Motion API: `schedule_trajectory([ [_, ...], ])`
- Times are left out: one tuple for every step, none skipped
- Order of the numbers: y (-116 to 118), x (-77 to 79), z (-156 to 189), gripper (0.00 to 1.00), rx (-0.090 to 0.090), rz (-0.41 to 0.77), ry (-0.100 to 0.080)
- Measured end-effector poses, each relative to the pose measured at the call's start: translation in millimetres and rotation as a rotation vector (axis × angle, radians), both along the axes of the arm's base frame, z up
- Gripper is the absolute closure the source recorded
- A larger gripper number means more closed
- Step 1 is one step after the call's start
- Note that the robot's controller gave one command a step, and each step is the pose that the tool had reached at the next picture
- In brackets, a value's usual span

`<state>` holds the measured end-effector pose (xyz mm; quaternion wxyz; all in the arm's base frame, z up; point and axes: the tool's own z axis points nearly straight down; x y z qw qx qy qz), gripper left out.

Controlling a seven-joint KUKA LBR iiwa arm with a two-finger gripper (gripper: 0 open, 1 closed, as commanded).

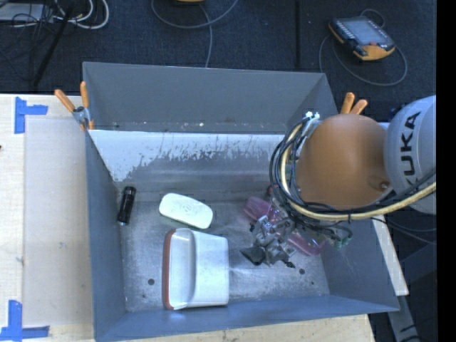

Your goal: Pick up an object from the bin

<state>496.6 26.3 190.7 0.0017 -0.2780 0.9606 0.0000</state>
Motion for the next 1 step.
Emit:
schedule_trajectory([
  [4.5,-6.8,22.5,1.00,0.000,0.009,0.008],
])
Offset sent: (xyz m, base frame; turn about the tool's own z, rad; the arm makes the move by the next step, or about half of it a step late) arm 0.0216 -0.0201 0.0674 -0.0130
